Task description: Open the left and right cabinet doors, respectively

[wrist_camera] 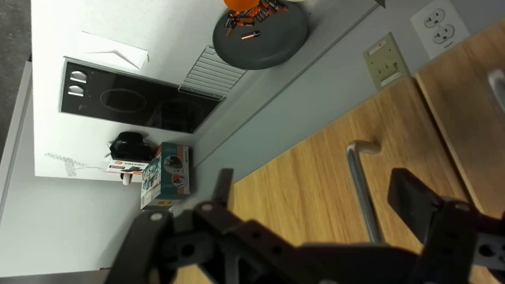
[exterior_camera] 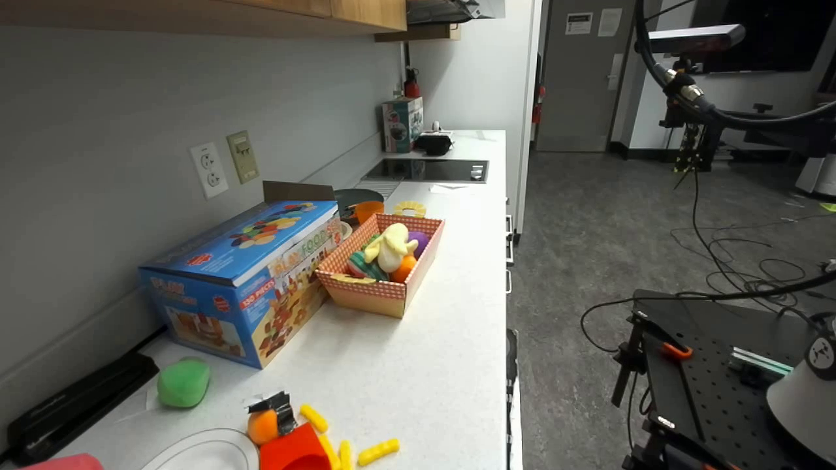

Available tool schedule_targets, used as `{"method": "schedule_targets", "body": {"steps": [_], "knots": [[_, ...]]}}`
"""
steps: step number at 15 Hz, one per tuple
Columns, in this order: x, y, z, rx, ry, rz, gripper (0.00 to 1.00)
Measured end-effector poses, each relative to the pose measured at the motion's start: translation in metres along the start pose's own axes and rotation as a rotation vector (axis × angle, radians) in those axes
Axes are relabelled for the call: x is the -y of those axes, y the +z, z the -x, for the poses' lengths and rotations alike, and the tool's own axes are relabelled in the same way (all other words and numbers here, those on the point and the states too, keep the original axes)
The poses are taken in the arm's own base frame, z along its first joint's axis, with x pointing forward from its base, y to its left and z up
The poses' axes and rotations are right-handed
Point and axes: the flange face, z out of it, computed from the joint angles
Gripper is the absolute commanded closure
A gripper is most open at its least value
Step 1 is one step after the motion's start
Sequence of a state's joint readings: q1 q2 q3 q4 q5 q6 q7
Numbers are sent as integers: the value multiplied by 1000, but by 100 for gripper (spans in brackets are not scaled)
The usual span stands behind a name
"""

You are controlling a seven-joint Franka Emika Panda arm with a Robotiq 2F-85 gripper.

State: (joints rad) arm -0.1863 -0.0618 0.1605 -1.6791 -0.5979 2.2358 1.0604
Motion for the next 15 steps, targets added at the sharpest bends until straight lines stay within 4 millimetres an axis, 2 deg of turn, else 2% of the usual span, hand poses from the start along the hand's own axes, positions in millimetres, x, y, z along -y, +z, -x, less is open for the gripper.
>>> {"method": "schedule_targets", "body": {"steps": [4, 15], "knots": [[6, 12, -16, -2, 13, 2, 0], [2, 17, -23, 5, 6, 78, 0]]}}
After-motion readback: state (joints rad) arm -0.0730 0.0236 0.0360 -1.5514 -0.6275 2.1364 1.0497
